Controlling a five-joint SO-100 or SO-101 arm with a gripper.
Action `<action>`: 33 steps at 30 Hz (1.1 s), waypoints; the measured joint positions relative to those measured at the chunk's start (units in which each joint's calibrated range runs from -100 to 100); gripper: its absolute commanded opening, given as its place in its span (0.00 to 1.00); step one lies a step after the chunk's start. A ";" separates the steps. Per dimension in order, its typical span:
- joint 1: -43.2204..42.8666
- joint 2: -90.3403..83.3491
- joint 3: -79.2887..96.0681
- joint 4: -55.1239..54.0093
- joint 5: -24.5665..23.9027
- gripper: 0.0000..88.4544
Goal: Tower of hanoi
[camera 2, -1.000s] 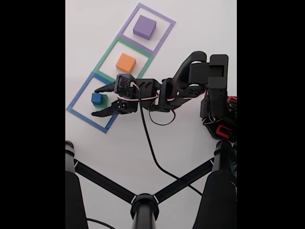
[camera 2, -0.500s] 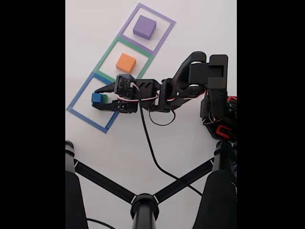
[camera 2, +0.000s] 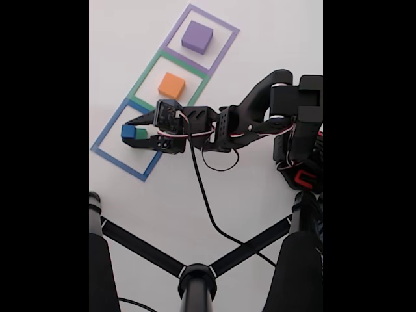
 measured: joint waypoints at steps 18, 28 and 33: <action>5.49 -44.58 -16.80 73.35 0.59 0.02; 11.46 -46.01 -53.87 117.98 0.59 0.01; 15.23 -46.01 -64.93 129.05 0.59 0.01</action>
